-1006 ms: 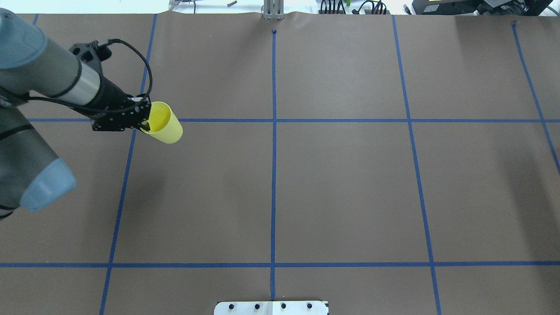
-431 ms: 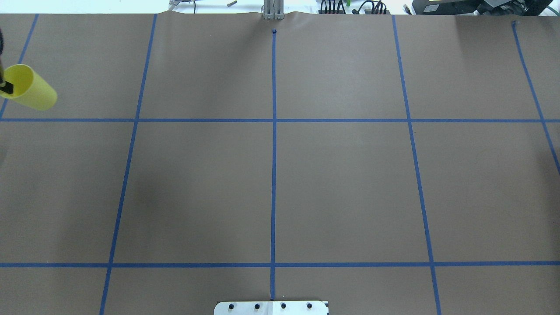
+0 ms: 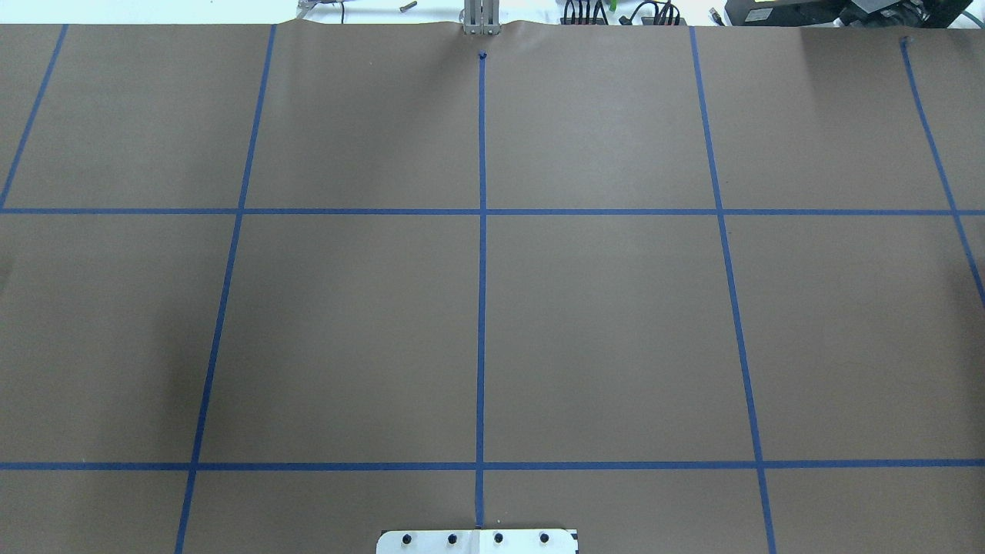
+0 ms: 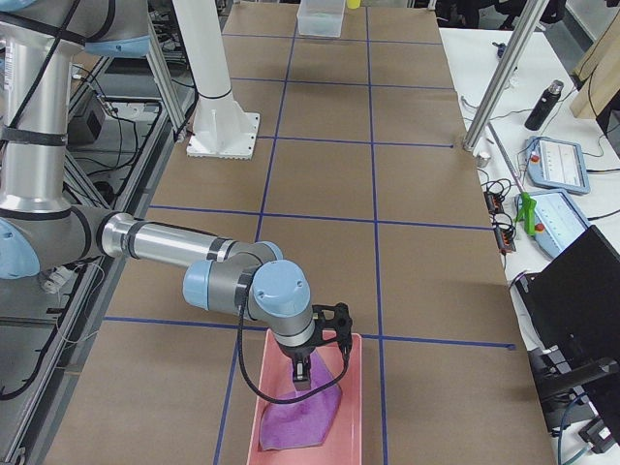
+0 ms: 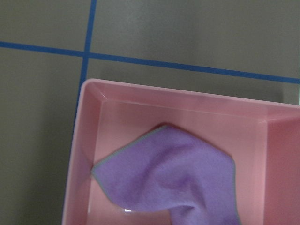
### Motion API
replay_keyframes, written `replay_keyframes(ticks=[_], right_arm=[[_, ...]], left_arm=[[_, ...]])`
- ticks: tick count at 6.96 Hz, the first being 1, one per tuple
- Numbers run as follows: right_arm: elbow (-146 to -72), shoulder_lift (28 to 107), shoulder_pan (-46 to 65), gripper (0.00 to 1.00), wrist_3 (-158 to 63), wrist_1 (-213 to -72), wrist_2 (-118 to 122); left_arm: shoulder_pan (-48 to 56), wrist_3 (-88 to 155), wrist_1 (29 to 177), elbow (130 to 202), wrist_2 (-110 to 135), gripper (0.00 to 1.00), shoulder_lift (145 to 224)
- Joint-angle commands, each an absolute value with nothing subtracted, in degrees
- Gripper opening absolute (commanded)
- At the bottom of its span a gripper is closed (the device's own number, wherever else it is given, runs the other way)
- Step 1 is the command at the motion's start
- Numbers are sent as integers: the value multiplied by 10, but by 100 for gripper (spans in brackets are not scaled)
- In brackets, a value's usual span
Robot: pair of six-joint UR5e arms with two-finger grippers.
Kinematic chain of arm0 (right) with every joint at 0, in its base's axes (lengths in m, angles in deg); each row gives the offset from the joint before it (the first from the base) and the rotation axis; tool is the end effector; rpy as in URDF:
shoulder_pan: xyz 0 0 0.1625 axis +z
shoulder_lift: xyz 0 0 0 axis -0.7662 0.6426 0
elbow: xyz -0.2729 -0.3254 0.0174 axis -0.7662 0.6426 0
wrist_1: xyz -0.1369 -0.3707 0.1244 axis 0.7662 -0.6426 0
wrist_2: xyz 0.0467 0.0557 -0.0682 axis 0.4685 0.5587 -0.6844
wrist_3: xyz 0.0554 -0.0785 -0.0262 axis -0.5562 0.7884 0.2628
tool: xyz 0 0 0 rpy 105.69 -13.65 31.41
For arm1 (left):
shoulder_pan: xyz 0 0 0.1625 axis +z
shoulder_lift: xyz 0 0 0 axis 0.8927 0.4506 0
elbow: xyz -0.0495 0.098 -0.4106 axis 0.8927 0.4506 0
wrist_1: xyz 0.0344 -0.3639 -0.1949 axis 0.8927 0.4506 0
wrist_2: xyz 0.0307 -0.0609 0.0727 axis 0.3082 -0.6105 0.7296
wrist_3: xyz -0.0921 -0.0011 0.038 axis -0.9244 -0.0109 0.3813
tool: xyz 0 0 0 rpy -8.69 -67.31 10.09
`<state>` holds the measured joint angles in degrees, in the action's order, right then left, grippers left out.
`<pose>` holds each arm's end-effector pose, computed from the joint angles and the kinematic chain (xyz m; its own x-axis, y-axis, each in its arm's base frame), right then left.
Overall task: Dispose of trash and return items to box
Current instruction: 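Put the cloth in the pink bin while the left gripper lifts the yellow cup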
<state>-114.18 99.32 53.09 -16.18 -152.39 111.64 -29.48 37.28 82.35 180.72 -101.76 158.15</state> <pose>0.1556 -0.3789 0.6779 0.7471 -0.0744 0.6605 -0.0411 0.9866 0.1576 -0.0832 -0.4473 0.5681 0.6843 -0.0466 -0.7277 0.1822 0.9772 0.1087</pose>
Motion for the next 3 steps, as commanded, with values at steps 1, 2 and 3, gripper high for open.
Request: replay_keyframes(ticks=[1,2,3], right_arm=[[-1191,993,500,100,-245,-1525,1148],[-1195,993,485,100,-257,-1524,1147],[-1195,993,479,100,-260,-1523,1147]], left_arm=[[-413,550,818,1728,-1018,0,1553],[-444,595,817,1679,-1016,0,1554],[-446,598,817,1652,-1014,0,1555]])
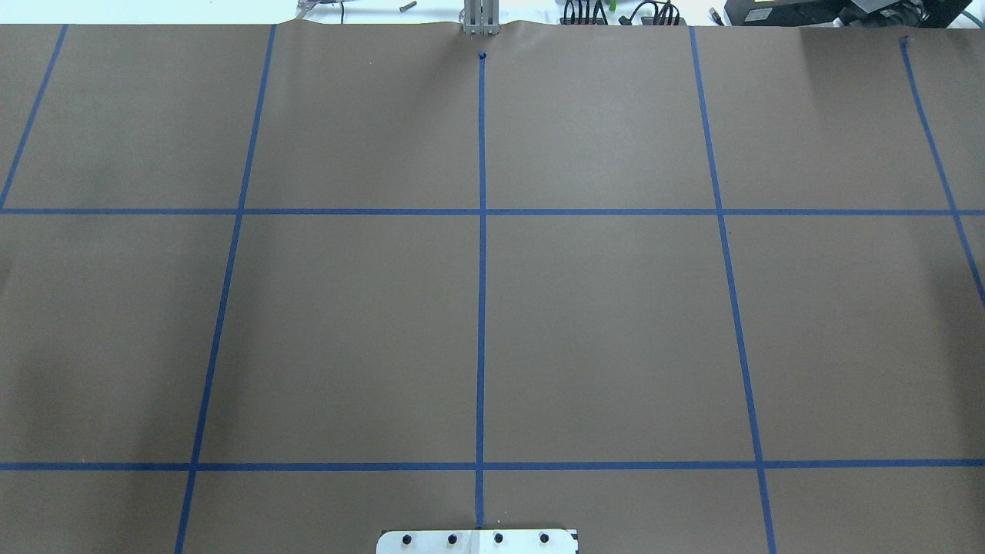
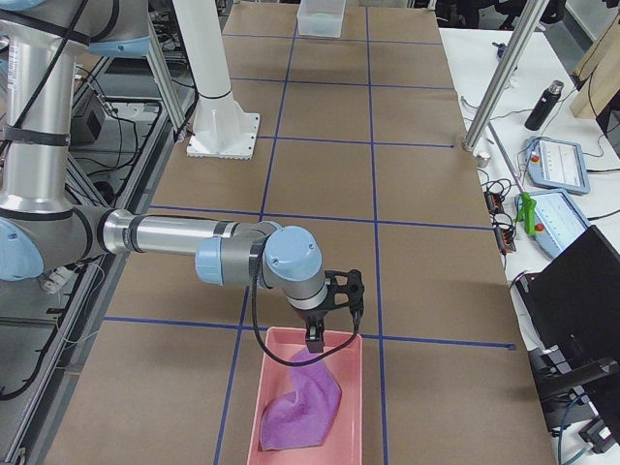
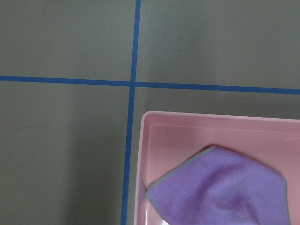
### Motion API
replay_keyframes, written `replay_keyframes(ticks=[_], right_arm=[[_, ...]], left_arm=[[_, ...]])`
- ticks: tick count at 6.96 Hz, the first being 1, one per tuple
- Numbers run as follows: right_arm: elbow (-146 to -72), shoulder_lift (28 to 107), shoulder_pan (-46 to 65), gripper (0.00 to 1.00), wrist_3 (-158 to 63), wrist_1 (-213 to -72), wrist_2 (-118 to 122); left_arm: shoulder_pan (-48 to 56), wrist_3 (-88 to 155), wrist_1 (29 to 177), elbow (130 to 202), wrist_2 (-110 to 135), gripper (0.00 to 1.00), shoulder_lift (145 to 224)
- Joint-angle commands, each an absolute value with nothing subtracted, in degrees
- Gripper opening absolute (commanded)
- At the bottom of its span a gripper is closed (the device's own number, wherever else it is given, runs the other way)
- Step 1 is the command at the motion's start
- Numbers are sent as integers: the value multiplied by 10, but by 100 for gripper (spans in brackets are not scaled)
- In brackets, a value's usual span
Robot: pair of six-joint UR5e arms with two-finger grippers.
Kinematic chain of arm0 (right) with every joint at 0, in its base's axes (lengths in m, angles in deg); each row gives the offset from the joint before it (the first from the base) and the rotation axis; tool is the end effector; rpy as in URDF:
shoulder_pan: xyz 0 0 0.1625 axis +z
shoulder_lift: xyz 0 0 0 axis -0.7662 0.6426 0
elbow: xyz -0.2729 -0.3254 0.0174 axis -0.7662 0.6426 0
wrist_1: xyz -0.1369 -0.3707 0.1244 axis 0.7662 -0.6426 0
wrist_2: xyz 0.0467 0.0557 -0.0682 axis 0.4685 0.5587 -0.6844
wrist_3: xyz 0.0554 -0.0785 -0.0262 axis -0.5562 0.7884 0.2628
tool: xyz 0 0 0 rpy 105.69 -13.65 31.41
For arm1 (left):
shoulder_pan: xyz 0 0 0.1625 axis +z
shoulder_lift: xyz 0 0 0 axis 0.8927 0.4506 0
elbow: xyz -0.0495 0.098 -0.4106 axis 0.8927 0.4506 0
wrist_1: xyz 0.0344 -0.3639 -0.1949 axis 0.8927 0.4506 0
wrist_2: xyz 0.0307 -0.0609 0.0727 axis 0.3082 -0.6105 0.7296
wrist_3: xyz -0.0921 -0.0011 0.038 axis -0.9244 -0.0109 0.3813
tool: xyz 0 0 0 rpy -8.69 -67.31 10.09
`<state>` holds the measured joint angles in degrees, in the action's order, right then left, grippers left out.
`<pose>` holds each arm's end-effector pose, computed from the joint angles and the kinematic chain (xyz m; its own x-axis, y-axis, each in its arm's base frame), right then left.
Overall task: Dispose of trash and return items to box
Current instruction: 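Drop the yellow cup into the clear bin with the left gripper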
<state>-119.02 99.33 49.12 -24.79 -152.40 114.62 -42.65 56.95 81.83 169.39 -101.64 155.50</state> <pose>0.1264 -0.3955 0.6327 0.7097 -0.0409 0.7033 -0.0861 0.9858 0.1442 -0.1746 -0.3867 0.6880 0.7063 -0.0496 -0.7062 0.1715 0.9798 0.1027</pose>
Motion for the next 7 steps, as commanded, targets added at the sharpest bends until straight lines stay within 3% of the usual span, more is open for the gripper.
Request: replay_keyframes(ticks=[1,2,5,7], right_arm=[[-1209,993,475,100,-262,-1523,1146],[-1210,993,472,100,-271,-1523,1146],[-1216,993,468,100,-280,-1523,1144],[-1221,993,468,100,-280,-1523,1143]], left_arm=[[-446,603,822,1627,-1011,0,1555],[-455,643,824,1585,-1012,0,1562],[-457,655,824,1567,-993,0,1544],[-456,653,867,1475,-982,0,1590]])
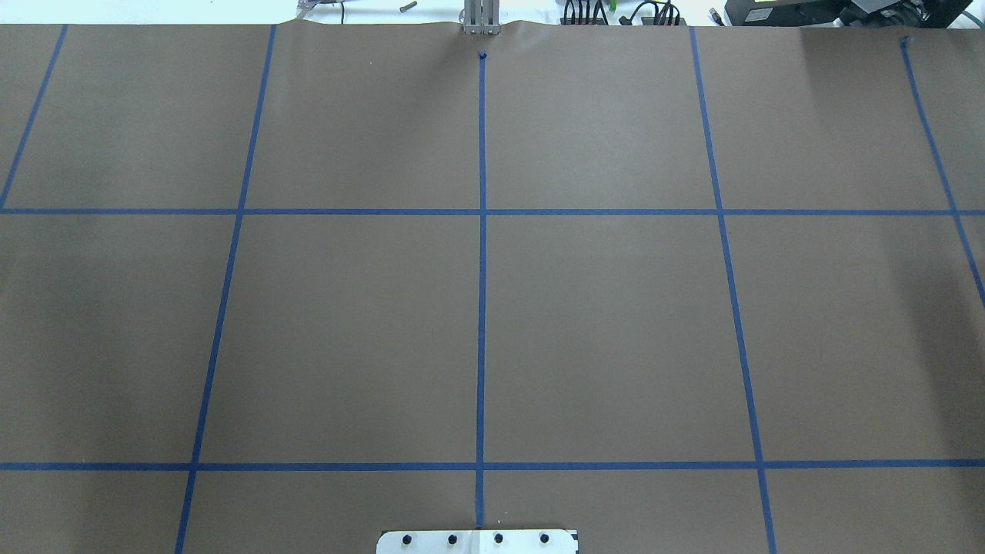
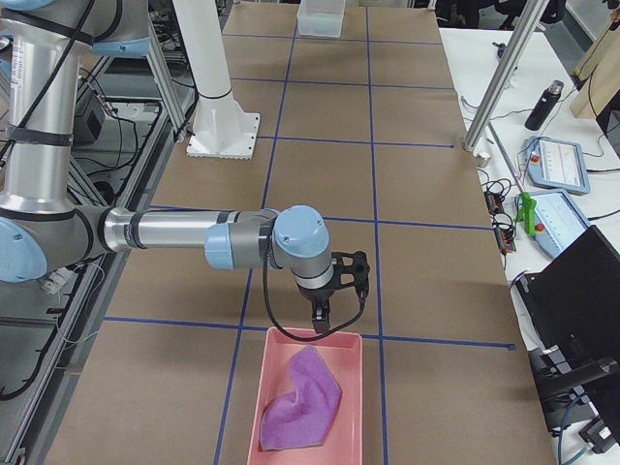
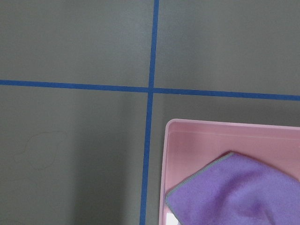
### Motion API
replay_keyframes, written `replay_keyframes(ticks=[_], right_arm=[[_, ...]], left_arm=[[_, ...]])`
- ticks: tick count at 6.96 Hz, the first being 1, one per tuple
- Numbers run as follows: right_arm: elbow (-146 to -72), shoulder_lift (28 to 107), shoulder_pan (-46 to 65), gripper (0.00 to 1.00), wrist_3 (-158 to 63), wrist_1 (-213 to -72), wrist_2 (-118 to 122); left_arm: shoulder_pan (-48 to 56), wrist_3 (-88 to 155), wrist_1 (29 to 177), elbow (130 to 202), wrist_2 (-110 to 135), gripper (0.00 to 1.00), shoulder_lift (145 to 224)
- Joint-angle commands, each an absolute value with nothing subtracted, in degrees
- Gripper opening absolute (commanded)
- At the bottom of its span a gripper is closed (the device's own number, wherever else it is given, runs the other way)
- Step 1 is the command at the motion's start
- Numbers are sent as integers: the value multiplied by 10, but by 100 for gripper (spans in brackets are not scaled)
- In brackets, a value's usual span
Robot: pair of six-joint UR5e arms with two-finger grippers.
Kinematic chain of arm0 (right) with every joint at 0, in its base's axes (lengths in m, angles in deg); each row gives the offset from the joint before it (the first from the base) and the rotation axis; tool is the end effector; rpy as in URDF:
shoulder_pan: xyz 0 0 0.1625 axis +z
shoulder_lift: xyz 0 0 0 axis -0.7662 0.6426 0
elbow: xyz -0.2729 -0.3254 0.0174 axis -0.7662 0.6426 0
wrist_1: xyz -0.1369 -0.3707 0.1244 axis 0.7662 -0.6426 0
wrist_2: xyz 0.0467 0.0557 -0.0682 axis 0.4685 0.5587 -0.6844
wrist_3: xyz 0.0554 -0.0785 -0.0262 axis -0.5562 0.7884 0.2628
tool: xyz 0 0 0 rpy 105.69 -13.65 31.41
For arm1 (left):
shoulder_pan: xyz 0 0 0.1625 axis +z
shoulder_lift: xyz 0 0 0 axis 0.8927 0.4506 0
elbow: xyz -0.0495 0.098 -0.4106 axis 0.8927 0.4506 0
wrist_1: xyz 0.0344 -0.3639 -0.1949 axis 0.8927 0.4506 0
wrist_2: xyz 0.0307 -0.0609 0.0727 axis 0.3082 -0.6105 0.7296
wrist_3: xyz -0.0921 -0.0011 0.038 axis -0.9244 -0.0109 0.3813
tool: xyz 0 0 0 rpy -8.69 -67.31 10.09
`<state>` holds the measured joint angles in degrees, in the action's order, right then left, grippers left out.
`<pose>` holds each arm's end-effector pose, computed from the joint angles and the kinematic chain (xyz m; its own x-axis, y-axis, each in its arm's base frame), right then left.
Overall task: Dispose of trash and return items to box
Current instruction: 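Drop the yellow cup into the clear bin with the left gripper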
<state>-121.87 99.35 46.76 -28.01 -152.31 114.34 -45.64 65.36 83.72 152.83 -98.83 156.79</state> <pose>0.1105 -0.4024 0.6083 0.7114 -0.0495 0.7011 -0.0842 0.9843 0.1548 -0.1870 -0.3441 0.8155 0.7075 -0.1039 -0.6991 0.1139 0.9930 -0.0322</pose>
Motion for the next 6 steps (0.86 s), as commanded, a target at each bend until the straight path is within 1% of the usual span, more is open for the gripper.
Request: replay_keyframes(ticks=[1,2,6], right_arm=[[-1221,993,468,100,-280,-1523,1145],[-1221,993,467,100,-280,-1523,1145],[-1226,994,467,100,-280,-1523,1144]], left_arm=[[-455,632,900,1457,-983,0,1592],[-450,594,915,1455,-982,0,1592],[-387,586,920,1442,-987,0,1592]])
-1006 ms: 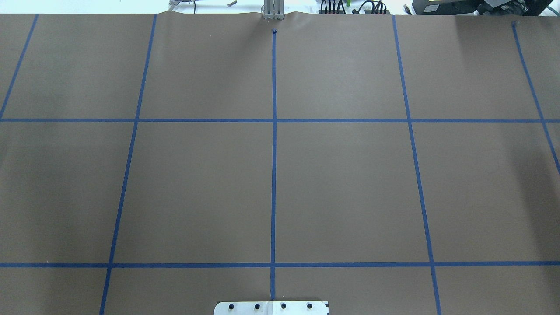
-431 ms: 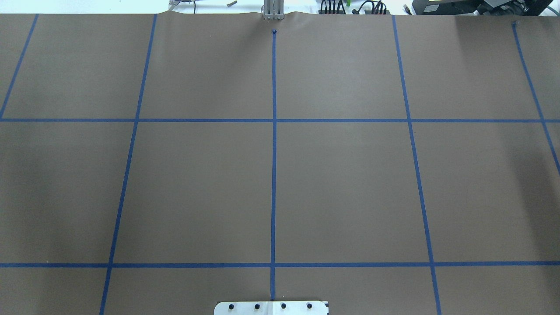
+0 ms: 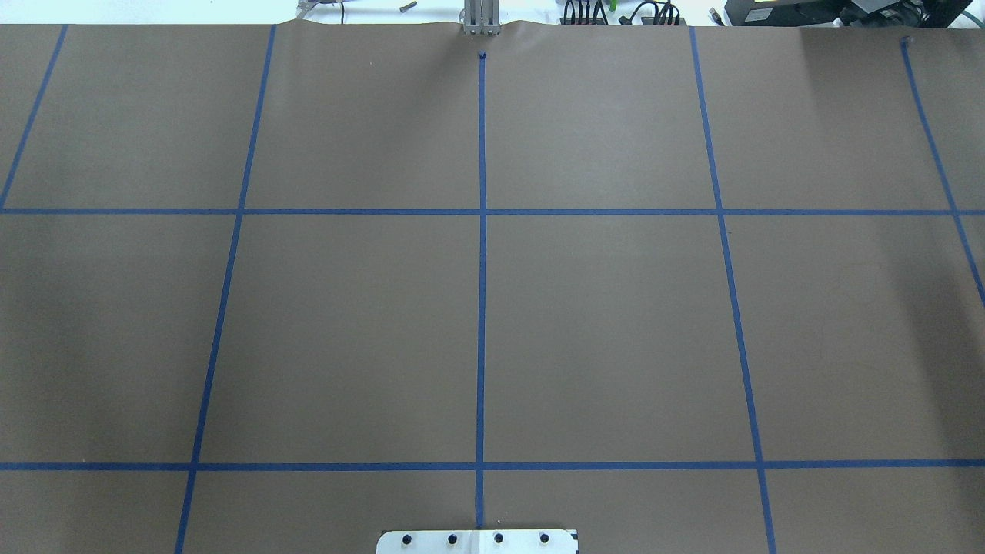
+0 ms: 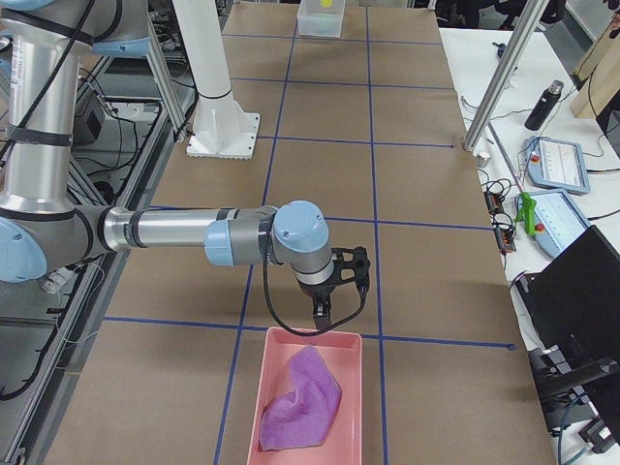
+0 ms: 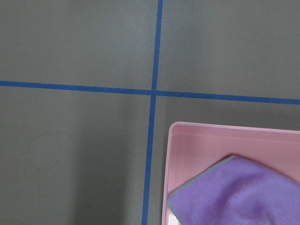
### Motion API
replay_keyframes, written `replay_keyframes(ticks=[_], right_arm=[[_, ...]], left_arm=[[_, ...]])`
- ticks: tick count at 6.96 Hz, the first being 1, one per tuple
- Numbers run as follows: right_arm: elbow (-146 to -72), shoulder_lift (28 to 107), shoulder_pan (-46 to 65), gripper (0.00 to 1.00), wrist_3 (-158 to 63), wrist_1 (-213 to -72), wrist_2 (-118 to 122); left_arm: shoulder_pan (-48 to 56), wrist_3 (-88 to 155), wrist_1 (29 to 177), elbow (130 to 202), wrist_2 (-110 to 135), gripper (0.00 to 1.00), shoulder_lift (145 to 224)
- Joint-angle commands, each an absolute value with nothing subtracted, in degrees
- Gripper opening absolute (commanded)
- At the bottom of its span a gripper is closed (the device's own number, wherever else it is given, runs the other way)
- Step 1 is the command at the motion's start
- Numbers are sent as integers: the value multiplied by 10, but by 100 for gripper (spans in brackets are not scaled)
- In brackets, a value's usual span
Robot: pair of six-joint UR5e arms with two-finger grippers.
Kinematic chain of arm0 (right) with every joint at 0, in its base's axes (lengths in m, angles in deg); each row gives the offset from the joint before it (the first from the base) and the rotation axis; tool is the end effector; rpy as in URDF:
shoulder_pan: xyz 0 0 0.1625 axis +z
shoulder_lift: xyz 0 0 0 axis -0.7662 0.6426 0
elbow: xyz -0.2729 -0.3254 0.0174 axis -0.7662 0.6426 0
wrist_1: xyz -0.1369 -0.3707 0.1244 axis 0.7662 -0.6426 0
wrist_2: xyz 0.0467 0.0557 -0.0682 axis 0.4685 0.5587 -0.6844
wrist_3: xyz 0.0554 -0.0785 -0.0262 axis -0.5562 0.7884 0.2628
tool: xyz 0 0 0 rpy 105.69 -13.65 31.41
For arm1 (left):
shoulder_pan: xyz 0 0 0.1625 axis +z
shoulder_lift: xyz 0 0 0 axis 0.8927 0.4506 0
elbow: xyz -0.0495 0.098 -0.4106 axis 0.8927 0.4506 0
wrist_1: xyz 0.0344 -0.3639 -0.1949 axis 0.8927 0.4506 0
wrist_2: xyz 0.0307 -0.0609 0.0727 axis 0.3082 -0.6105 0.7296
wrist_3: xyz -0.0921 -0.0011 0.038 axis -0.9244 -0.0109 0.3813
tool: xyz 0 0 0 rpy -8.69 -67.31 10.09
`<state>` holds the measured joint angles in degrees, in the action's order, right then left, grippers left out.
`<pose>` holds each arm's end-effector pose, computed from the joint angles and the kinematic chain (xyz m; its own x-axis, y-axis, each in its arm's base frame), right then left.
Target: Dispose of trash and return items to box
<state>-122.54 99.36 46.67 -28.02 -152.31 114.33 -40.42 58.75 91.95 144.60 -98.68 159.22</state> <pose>0.1100 -0.4028 0.6025 0.7123 -0.0584 0.6994 -0.0825 0.9827 0.1661 -0.1565 -0.3655 0.8508 0.7153 -0.1254 -0.6875 0.1058 0.9919 -0.0709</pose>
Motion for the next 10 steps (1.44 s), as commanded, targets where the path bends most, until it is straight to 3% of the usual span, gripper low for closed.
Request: replay_keyframes(ticks=[1,2,3,4,5,7,10], right_arm=[[-1227,995,467,100,-280,-1523,1144],[-1227,995,467,100,-280,-1523,1144],[-1227,996,467,100,-280,-1523,1144],[-1227,996,467,100,-280,-1523,1144],[-1227,996,467,100,-280,-1523,1145],[-1227,996,466,100,-280,-1523,1143],[-1224,999,466,100,-280,-1528,1145]], left_arm=[[-384,586,920,1440,-987,0,1592],[-384,586,932,1429,-987,0,1592],[-384,586,937,1425,-987,29,1592],[-384,587,958,1425,-987,82,1591],[-384,586,1001,1414,-984,98,1586],[-384,589,1009,1428,-984,98,1590],[-386,550,987,1564,-989,98,1597]])
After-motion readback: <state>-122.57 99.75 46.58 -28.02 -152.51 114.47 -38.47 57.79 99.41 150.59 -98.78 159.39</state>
